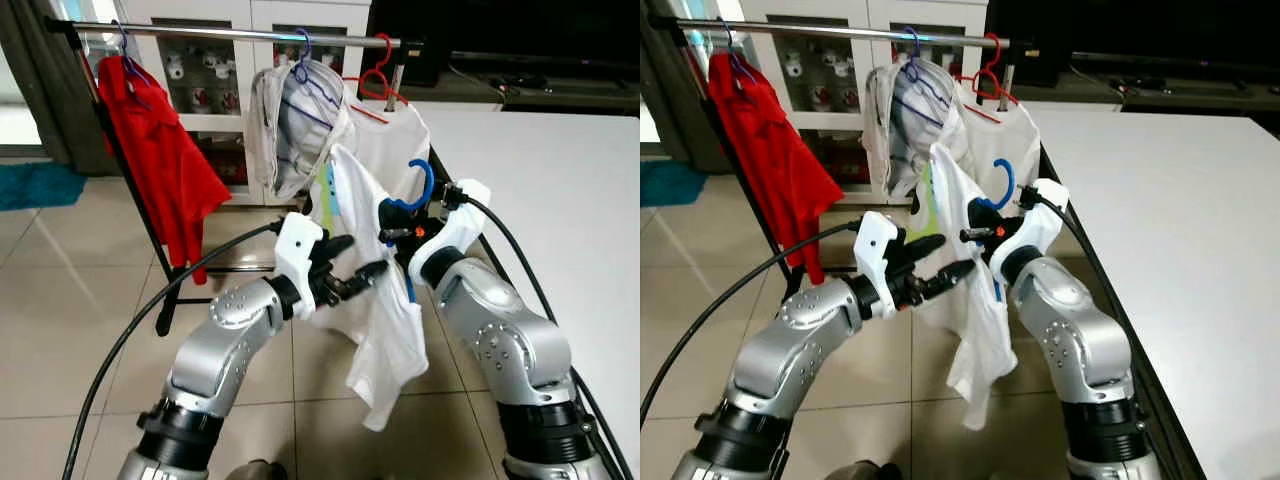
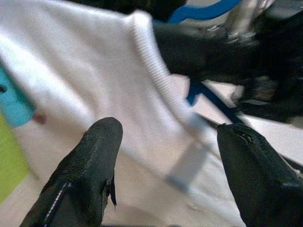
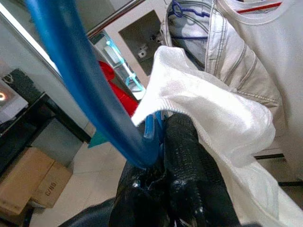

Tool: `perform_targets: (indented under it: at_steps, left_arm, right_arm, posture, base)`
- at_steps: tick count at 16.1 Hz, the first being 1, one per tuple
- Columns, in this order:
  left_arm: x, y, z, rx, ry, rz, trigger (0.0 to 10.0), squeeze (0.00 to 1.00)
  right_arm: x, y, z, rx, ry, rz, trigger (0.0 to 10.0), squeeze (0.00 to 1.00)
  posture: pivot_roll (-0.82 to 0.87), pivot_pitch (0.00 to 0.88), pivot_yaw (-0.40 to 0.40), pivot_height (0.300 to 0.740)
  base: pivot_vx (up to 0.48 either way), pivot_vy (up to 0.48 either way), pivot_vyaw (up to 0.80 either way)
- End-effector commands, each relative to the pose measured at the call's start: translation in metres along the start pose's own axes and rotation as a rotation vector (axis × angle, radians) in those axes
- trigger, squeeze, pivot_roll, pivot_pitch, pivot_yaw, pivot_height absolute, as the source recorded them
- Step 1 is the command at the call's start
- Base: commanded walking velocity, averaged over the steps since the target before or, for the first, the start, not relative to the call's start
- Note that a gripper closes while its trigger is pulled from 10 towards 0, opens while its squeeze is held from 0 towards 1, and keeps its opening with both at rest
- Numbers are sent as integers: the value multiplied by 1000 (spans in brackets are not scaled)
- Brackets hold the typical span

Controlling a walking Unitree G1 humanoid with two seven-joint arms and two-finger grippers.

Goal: Hang hanger

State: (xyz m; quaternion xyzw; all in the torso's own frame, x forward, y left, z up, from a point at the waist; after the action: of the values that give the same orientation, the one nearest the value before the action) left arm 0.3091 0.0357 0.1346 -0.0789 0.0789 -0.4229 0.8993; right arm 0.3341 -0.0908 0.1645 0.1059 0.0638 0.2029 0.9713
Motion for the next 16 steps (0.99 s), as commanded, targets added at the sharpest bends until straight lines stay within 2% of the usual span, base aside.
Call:
perform_targets:
  at_steps: [1, 5, 6, 16]
  left_arm:
    - [4, 1, 4, 12, -8, -4, 10000, 0]
    - [10, 0, 6, -4, -21, -27, 10000, 0]
    - [12, 1, 6, 0, -23, -25, 0, 0]
    - [14, 5, 10, 10, -65, -28, 0, 0]
  right_arm:
    - [3, 2, 12, 3, -41, 12, 10000, 0]
    - [4, 6, 14, 11, -48, 16, 10000, 0]
    - [3, 5, 14, 13, -50, 15, 10000, 0]
    - [2, 2, 14, 15, -47, 4, 10000, 0]
  posture:
    - [-98, 0, -26, 740]
    - [-97, 0, -20, 740]
    - [-101, 0, -13, 740]
    - [-104, 0, -12, 740]
  base:
    - [0, 0, 0]
    - [0, 0, 0]
    - [0, 0, 0]
    - [0, 0, 0]
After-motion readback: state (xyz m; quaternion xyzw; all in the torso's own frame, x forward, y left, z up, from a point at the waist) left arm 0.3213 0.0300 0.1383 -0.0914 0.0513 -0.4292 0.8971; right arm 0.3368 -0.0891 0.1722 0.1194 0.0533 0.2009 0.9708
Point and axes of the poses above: a point about 5 cm out from each wrist's last joint towards the gripper, its own x axis pointing out of the wrist towards the gripper, its own z axis along the axis of the wrist's last joint, y = z × x, the point moved 4 cm from there along x, pointing out of the wrist towards the gripper, and after that the axes turned 3 degrees about -x, right-handed, at the moved point
